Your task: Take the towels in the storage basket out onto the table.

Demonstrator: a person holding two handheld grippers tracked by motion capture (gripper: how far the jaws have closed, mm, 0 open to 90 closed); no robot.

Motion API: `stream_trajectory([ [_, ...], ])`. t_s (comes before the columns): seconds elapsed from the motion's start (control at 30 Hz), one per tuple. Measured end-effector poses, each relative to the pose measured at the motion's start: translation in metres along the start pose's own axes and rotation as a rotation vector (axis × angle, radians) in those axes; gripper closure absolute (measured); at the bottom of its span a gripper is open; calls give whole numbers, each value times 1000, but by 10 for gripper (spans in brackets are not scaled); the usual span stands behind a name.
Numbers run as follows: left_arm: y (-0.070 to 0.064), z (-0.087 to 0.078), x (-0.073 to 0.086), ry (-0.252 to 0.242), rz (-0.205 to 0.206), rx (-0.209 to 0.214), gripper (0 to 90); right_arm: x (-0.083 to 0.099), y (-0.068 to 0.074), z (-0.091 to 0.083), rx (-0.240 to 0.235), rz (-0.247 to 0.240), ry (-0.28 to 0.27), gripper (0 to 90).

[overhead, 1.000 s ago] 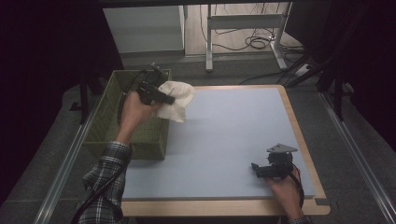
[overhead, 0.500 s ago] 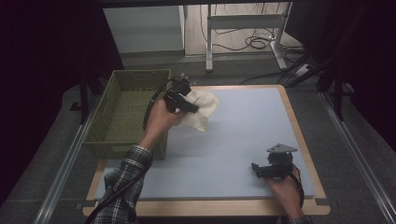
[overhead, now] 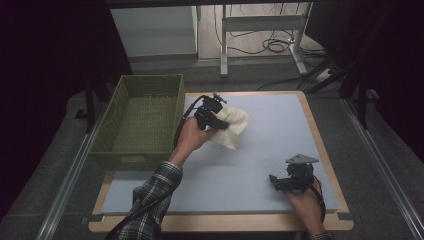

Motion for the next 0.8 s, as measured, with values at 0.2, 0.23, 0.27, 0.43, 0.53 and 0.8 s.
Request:
stream_trajectory([
  [0.2, -4, 27, 8, -6, -11, 2, 728, 0, 0, 0, 0, 0, 0, 5],
  [0.23, -4, 31, 9, -4, -13, 4, 726, 0, 0, 0, 0, 0, 0, 5],
  [0.27, -4, 35, 11, -8, -13, 6, 725, 0, 0, 0, 0, 0, 0, 5],
  [0.43, -6, 53, 21, -11, -9, 16, 700, 0, 0, 0, -1, 0, 0, 5],
  [0.53, -8, 62, 25, -9, -17, 38, 658, 0, 0, 0, -1, -1, 0, 5],
  [0.8, -11, 56, 32, -37, 0, 76, 353, 0, 0, 0, -2, 0, 0, 5],
])
Point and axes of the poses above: each handheld gripper's, and its own axes: z roughly forward along the jaws, x roughly out of its underside, y roughly to its left, the point moved 3 cm from there along z, roughly forward along the jaws, and after that the axes turned 2 degrees about -z, right-handed, at the moved point
